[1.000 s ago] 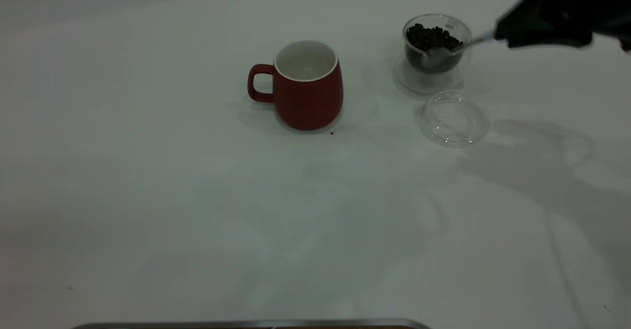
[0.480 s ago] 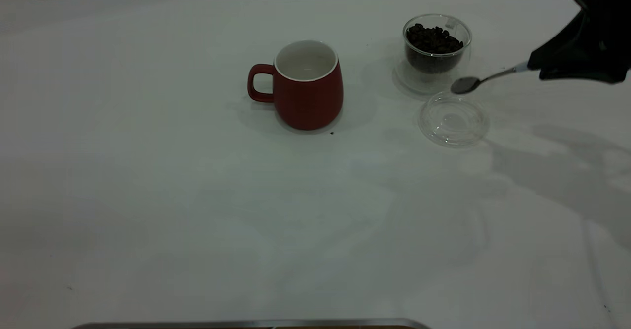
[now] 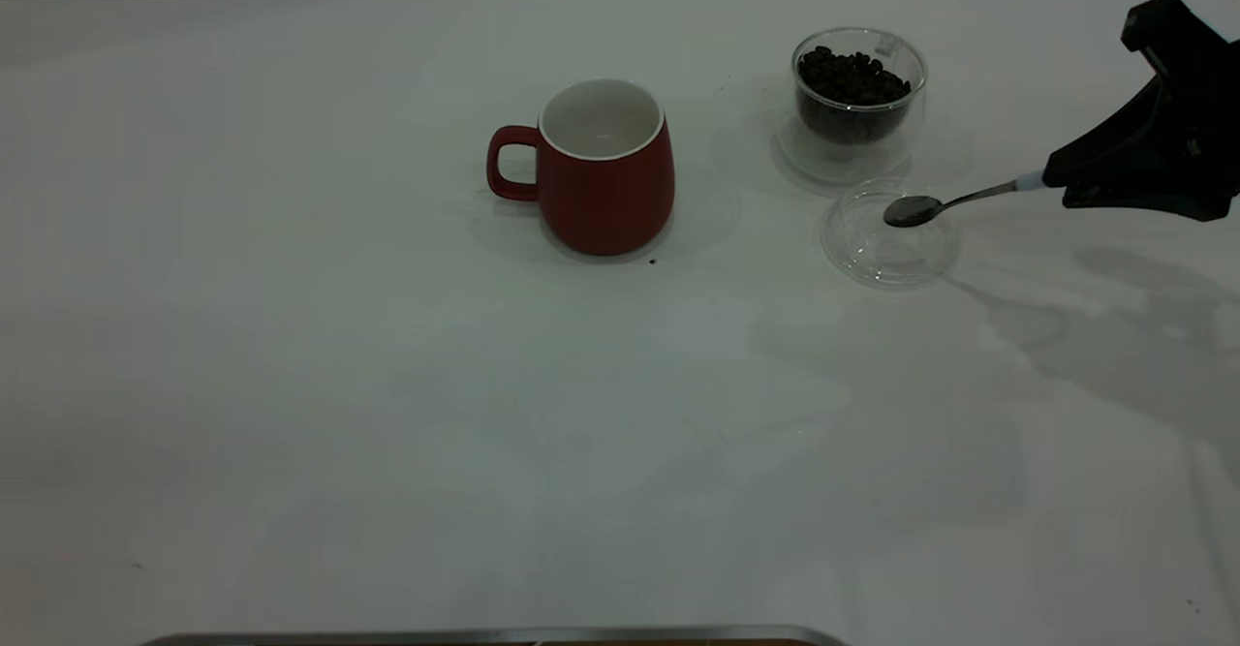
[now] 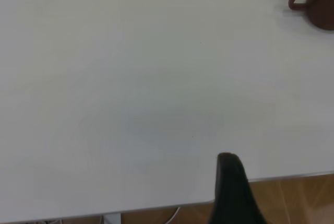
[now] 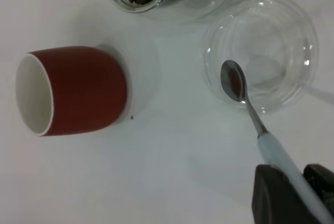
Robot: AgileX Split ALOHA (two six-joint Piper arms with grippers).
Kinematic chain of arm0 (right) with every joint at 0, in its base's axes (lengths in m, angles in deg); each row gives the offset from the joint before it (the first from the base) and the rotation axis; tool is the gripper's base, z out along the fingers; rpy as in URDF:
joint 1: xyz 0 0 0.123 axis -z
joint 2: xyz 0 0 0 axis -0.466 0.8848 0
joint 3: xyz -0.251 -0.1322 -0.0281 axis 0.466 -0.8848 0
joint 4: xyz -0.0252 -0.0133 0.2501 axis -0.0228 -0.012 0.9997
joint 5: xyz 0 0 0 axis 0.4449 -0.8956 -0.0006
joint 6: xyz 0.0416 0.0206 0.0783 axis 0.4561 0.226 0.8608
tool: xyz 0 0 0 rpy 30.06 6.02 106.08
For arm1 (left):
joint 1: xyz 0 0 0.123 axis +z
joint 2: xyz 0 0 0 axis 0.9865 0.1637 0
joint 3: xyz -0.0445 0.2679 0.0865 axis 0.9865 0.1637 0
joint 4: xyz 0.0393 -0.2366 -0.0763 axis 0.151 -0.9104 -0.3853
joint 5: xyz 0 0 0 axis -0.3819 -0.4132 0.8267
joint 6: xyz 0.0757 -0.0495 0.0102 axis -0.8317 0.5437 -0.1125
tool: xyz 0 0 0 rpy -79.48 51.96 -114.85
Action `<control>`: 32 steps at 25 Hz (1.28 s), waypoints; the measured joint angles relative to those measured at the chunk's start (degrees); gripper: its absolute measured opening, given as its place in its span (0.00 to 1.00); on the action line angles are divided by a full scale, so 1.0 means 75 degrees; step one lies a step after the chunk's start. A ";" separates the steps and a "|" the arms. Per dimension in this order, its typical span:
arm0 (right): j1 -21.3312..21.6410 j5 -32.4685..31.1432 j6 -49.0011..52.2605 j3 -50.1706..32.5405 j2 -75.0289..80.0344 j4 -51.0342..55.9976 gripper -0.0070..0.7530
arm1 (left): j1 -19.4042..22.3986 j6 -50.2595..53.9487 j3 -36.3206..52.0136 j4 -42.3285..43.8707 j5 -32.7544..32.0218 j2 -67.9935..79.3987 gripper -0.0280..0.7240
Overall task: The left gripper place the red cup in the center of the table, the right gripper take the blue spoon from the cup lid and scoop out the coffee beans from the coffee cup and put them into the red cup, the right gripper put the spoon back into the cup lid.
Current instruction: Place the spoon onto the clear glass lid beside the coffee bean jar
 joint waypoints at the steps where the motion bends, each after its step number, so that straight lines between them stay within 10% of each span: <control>1: 0.0043 -0.0159 -0.0061 0.0071 0.0103 0.0000 0.15 | 0.0000 0.0000 0.0000 0.0000 0.0000 0.0000 0.75; 32: 0.0094 -0.1020 -0.0199 0.1451 0.2055 0.0044 0.15 | 0.0000 0.0000 0.0000 0.0000 0.0000 0.0000 0.75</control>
